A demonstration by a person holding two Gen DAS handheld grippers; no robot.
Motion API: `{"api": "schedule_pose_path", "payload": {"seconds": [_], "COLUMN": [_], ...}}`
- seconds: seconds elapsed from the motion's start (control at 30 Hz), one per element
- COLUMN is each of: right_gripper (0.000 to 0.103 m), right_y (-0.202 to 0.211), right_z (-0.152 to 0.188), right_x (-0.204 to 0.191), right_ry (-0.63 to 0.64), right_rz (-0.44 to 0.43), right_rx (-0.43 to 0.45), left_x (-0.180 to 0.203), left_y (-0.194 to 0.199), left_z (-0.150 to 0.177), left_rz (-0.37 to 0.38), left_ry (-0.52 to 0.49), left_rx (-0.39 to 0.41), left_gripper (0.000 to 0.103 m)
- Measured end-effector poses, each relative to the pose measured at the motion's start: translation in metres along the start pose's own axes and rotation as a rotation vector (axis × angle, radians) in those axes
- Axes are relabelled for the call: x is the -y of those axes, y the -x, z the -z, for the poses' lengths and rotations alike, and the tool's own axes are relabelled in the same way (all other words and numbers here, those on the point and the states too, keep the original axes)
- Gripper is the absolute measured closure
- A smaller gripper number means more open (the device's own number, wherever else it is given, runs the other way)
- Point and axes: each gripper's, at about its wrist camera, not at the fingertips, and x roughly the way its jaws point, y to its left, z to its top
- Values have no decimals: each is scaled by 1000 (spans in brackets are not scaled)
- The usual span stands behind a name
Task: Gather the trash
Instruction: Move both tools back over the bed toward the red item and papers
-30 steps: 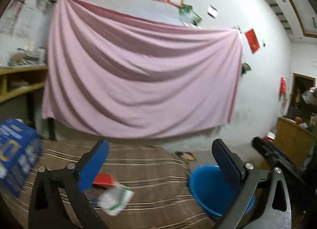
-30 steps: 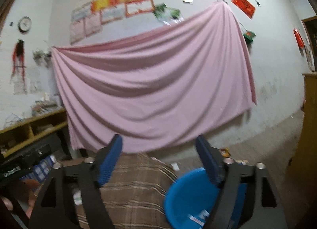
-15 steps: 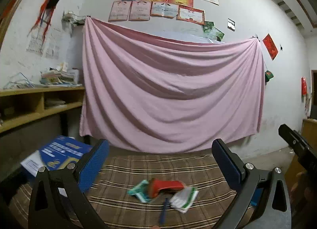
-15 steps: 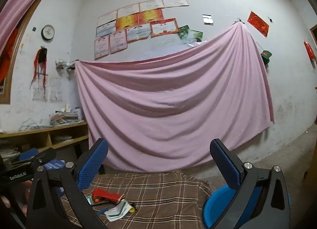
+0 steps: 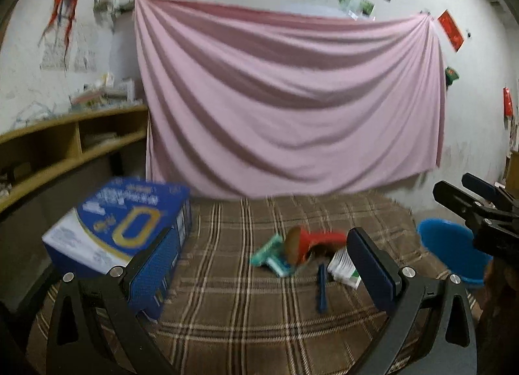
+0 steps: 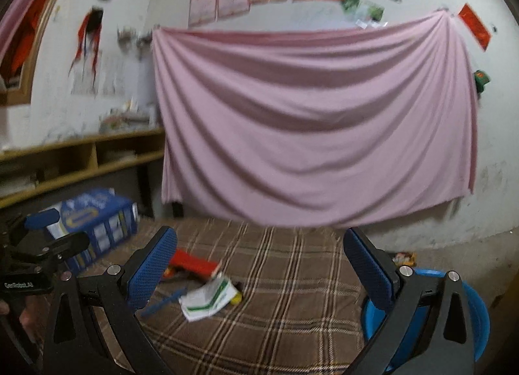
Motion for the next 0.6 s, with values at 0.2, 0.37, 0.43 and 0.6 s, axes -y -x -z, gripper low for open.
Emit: {"api": "schedule_pose_path", "payload": {"seconds": [0.2,0.37,0.43,0.6], "right_gripper": [7,21,30,40], "right_y": [-30,-60,-75,-104], "right_z": [13,18,21,32], "right_x": [-4,-3,-4,-9], "right_ry": [10,0,-1,-7], "right_rz": [-47,-90,-118,-167], "right_rx": [-155,-296,-367,-504], "left_x": [-3,3,5,-1], "left_y": [-26,-51,-63,-89], "left_z": [7,9,13,19], "left_rz": [4,21,36,83], "left_ry": [31,9,2,58], "left_rx": [-110,-221,-275,-372], "left_gripper": [4,31,46,55]}}
